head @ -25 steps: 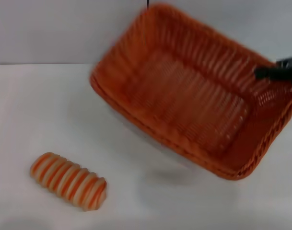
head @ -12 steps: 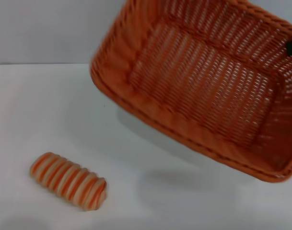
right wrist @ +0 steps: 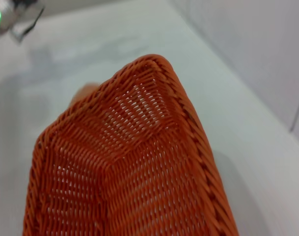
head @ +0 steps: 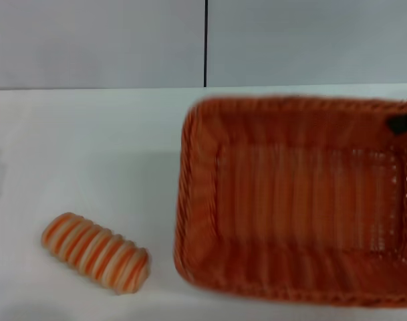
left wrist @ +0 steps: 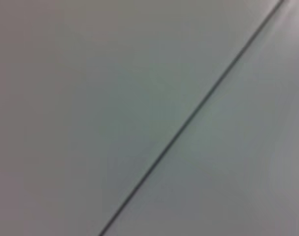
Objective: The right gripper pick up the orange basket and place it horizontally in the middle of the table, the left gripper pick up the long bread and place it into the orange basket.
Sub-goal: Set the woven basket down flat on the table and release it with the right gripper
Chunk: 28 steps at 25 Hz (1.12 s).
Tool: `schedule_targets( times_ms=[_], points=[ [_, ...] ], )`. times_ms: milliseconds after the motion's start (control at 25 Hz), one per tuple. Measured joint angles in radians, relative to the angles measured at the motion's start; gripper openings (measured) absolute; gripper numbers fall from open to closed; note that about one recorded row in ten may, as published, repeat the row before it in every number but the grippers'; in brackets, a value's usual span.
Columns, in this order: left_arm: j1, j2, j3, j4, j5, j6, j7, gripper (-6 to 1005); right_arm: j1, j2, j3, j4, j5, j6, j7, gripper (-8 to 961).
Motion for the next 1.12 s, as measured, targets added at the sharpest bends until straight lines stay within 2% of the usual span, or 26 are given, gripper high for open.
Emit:
schedule_targets(
  times_ms=[80, 120, 160, 200, 240, 280, 440, 880, 1040, 1120],
  points=[
    [-0.007, 0.001, 0.027, 0.007, 0.000, -0.002, 0.004, 777, 0.044, 0.020, -0.037, 0.067, -0.068, -0.001, -0.063, 216],
    [-0.007, 0.001, 0.027, 0.007, 0.000, -0.002, 0.004, 777, 0.044, 0.020, -0.037, 0.067, -0.068, -0.001, -0.063, 219],
    [-0.008, 0.001, 0.033, 0.008, 0.000, -0.004, 0.004, 776, 0.078, 0.037, -0.042, 0.126, -0.116, -0.004, -0.107, 221],
    [-0.008, 0.001, 0.033, 0.008, 0.000, -0.004, 0.004, 776, 0.078, 0.037, -0.042, 0.126, -0.116, -0.004, -0.107, 224],
    [-0.008, 0.001, 0.035, 0.008, 0.000, -0.006, 0.004, 776, 0.109, 0.054, -0.037, 0.182, -0.155, -0.006, -0.150, 226],
    [-0.008, 0.001, 0.038, 0.008, 0.000, -0.006, 0.004, 776, 0.109, 0.054, -0.037, 0.182, -0.155, -0.006, -0.150, 229],
    [-0.012, 0.002, 0.050, 0.011, 0.000, -0.007, 0.005, 775, 0.154, 0.084, -0.025, 0.247, -0.173, -0.020, -0.227, 239],
    [-0.022, 0.002, 0.069, 0.011, 0.000, -0.027, 0.005, 772, 0.174, 0.113, -0.025, 0.263, -0.173, -0.107, -0.277, 267],
    [-0.021, 0.001, 0.070, 0.006, 0.000, -0.030, 0.006, 771, 0.175, 0.134, 0.021, 0.277, -0.171, -0.148, -0.298, 277],
    [-0.021, 0.001, 0.071, 0.006, 0.000, -0.032, 0.006, 771, 0.177, 0.138, 0.027, 0.280, -0.171, -0.152, -0.303, 282]
  ],
)
